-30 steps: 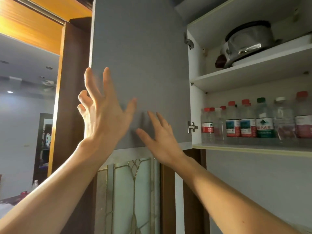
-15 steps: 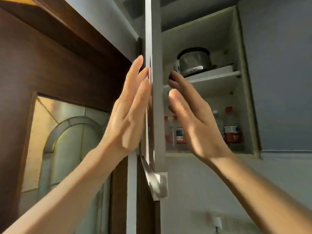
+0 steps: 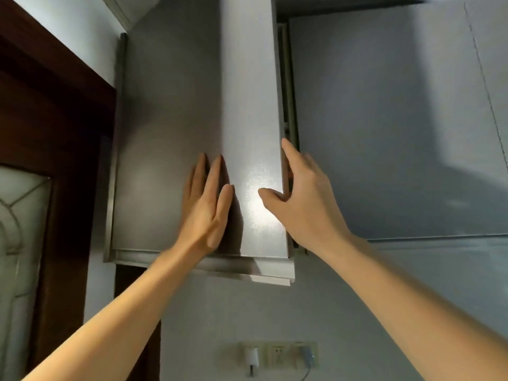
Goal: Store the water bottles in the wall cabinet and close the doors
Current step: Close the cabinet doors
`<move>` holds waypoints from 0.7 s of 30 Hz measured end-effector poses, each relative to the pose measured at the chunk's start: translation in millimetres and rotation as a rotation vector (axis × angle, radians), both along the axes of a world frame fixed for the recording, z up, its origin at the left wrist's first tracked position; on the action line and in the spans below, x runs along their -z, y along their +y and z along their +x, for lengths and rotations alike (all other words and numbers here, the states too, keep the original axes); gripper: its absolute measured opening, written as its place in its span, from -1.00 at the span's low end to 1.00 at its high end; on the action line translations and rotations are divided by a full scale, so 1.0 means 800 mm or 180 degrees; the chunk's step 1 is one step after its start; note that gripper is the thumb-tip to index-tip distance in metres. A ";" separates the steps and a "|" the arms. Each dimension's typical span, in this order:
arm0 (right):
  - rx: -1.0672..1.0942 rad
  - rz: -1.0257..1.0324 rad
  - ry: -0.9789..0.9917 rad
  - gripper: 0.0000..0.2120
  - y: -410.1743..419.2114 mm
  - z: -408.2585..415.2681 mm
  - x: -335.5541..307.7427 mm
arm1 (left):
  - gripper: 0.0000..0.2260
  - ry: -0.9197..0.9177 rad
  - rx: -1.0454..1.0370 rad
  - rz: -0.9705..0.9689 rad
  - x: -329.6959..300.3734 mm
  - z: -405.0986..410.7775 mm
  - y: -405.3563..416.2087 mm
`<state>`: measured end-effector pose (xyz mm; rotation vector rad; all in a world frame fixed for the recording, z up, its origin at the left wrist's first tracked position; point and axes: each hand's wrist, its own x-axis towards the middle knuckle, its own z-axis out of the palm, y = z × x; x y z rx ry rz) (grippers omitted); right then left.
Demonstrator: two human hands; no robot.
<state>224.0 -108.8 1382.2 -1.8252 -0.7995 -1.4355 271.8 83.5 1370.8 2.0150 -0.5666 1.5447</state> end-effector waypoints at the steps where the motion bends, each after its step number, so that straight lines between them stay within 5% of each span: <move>1: 0.0212 -0.0063 0.0015 -0.17 -0.005 0.014 0.003 | -0.45 0.0023 -0.0145 0.0029 -0.001 0.011 -0.005; 11: 0.0856 -0.0380 0.0075 0.06 -0.034 0.123 0.026 | -0.23 0.0014 -0.0826 0.0462 -0.005 0.101 -0.024; 21: 0.1681 -0.0846 0.0284 0.01 -0.053 0.213 0.038 | -0.26 0.0021 -0.1003 0.0380 0.013 0.167 -0.045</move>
